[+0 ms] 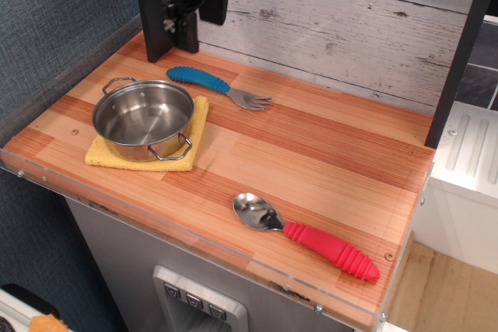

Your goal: Move the blue fork so that it's near the red spoon.

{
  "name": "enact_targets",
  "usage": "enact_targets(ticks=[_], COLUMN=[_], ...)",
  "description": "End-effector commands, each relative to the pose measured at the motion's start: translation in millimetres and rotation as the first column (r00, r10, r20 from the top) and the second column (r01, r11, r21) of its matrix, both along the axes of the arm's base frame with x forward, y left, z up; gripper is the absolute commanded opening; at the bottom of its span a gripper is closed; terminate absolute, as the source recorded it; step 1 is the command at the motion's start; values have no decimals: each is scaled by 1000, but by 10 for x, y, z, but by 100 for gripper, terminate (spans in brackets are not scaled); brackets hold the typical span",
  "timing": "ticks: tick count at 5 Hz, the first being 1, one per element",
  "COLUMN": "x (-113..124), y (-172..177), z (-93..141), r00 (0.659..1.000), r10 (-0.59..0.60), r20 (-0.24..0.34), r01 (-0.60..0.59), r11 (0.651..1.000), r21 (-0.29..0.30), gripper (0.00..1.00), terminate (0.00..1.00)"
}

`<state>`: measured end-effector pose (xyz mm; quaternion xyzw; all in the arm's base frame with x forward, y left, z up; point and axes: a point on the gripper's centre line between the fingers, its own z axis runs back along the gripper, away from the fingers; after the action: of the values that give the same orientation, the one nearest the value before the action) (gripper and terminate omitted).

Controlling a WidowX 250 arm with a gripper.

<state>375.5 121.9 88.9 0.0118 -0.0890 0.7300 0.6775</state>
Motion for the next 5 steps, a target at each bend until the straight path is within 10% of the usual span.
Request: enact_targets(ticks=[1, 5], x=[33, 95], y=[159, 188], z=[-104, -462], r00=[1000, 998], r10=[18, 52], r20=[9, -17], r01=[-18, -53], r11=[1000, 998], r21=[-17, -27], gripper=[100, 100], terminate=[0, 0])
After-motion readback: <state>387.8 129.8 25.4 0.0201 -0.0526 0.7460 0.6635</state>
